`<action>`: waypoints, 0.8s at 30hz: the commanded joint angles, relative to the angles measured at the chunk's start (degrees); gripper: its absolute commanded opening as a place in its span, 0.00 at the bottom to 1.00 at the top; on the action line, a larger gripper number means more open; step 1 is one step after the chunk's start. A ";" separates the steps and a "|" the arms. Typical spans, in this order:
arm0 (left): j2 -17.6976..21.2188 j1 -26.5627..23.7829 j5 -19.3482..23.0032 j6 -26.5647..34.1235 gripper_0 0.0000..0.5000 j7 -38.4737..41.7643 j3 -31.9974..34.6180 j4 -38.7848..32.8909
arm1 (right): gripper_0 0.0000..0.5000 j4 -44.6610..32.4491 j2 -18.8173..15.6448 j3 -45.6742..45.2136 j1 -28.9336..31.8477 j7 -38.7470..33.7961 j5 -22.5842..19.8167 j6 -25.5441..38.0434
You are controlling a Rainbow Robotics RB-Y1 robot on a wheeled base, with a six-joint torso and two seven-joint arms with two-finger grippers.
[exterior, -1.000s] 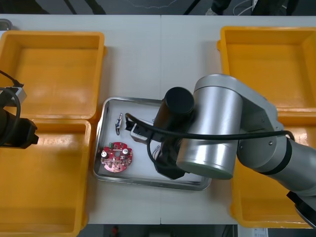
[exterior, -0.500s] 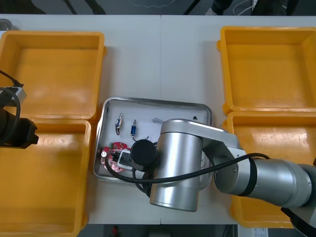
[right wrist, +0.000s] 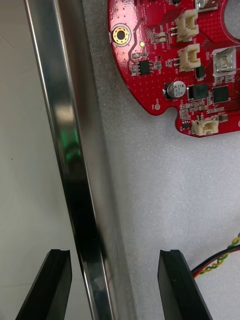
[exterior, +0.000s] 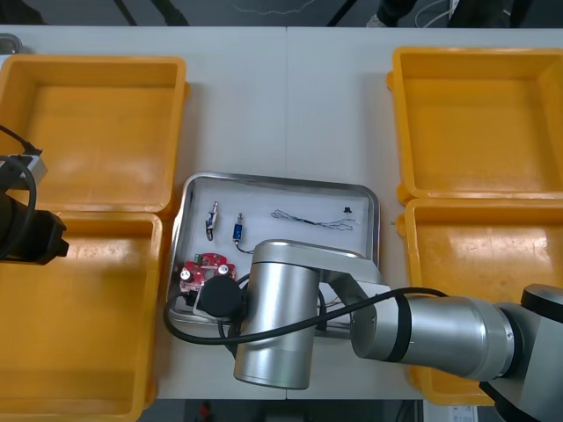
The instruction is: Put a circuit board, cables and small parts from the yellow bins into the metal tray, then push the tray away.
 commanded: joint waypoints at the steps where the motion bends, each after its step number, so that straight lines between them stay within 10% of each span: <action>1: 2.35 0.71 0.41 0.35 1.00 -0.37 1.73 -0.76 | 1.00 0.29 1.60 2.06 -0.37 1.07 1.92 -0.85; 24: 2.35 0.71 0.41 0.35 1.00 -0.37 1.73 -0.76 | 1.00 -1.64 1.60 2.41 -0.46 1.07 2.36 1.09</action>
